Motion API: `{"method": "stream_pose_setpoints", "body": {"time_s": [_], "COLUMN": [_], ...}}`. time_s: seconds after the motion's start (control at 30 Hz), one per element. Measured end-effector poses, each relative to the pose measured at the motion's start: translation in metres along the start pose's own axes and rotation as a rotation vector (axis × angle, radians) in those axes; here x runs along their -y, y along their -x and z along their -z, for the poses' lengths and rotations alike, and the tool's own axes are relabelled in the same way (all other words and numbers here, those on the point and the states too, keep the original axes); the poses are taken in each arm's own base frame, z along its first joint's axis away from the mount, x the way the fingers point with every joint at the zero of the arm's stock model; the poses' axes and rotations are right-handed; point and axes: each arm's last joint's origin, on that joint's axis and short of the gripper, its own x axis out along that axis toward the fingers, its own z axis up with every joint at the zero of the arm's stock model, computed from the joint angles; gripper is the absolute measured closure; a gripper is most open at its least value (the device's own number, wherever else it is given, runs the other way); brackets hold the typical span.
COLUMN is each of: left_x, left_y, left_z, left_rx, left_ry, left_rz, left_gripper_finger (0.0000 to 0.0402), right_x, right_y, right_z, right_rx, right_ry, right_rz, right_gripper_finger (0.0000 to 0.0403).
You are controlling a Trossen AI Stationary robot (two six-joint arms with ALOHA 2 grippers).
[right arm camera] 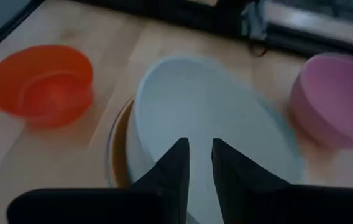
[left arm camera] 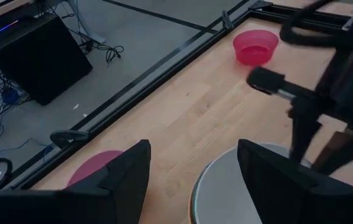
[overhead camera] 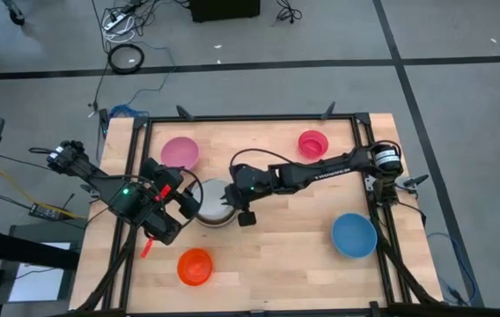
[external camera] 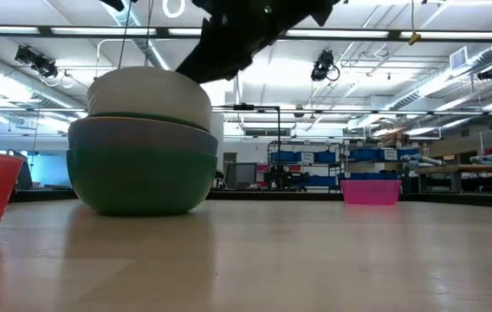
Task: Nest bowls inside each other
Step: Stack the white bowl on top of the green bowl, then stack the blue bowl on top of the white bowl
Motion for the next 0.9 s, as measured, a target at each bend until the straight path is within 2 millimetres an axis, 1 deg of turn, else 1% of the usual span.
{"method": "stream_pose_setpoints", "body": {"time_s": [0.1, 0.37, 0.5, 0.6, 0.67, 0.73, 0.83, 0.9], "left_x": [0.000, 0.000, 0.000, -0.001, -0.002, -0.003, -0.003, -0.003], "left_y": [0.000, 0.000, 0.000, 0.000, 0.000, 0.000, 0.000, 0.000], "left_z": [0.000, 0.000, 0.000, 0.000, 0.001, 0.001, 0.002, 0.002], "left_rx": [0.000, 0.000, 0.000, -0.002, -0.006, -0.018, -0.023, -0.025], "left_ry": [0.000, 0.000, -0.002, -0.013, -0.022, -0.036, -0.039, -0.039], "left_rz": [0.000, 0.000, -0.001, -0.006, -0.011, -0.015, -0.016, -0.015], "left_gripper_finger": [0.0152, 0.0152, 0.0152, 0.0152, 0.0152, 0.0152, 0.0152, 0.0152], "right_x": [-0.004, -0.003, -0.003, -0.004, -0.007, -0.012, -0.018, -0.023], "right_y": [-0.002, -0.002, 0.002, 0.020, 0.040, 0.064, 0.102, 0.120], "right_z": [0.006, 0.002, 0.002, 0.004, 0.005, 0.008, 0.019, 0.029], "right_rx": [-0.020, 0.032, -0.019, -0.135, -0.228, -0.332, -0.511, -0.661], "right_ry": [0.002, 0.009, 0.011, 0.016, -0.001, -0.064, -0.290, -0.454], "right_rz": [0.000, 0.019, 0.038, 0.124, 0.214, 0.281, 0.290, 0.248], "right_gripper_finger": [0.0343, 0.0349, 0.0351, 0.0351, 0.0351, 0.0353, 0.0353, 0.0353]}}
